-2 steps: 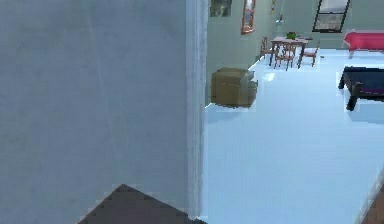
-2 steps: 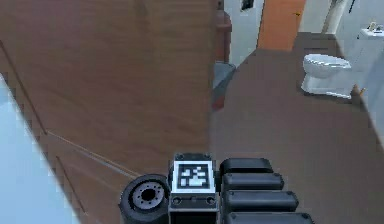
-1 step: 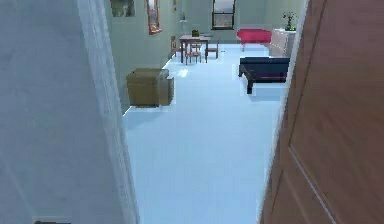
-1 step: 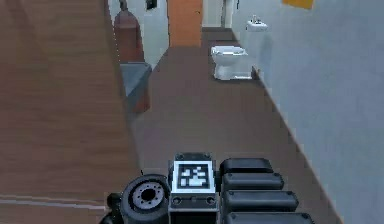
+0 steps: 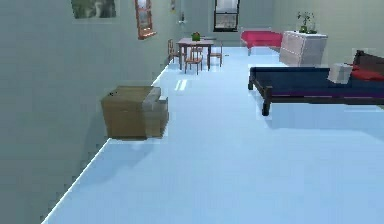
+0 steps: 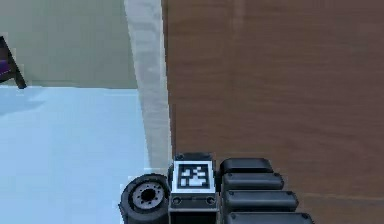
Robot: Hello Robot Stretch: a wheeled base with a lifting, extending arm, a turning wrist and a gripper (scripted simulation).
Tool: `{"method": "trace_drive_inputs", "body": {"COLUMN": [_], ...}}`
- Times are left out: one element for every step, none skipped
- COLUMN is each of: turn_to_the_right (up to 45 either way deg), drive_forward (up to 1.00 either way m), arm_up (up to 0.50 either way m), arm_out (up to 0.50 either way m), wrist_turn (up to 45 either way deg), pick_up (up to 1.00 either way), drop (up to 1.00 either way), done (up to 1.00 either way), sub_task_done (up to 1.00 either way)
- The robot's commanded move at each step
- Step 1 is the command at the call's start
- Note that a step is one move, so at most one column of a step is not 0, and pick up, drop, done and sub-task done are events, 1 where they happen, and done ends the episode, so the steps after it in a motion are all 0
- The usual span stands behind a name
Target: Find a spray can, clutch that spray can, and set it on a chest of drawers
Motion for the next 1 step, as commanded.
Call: {"method": "trace_drive_inputs", "body": {"turn_to_the_right": [6.0], "drive_forward": [0.00], "arm_up": [0.00], "arm_out": [0.00], "wrist_turn": [0.0], "pick_up": [0.00], "drop": [0.00], "done": [0.00], "sub_task_done": [0.00]}}
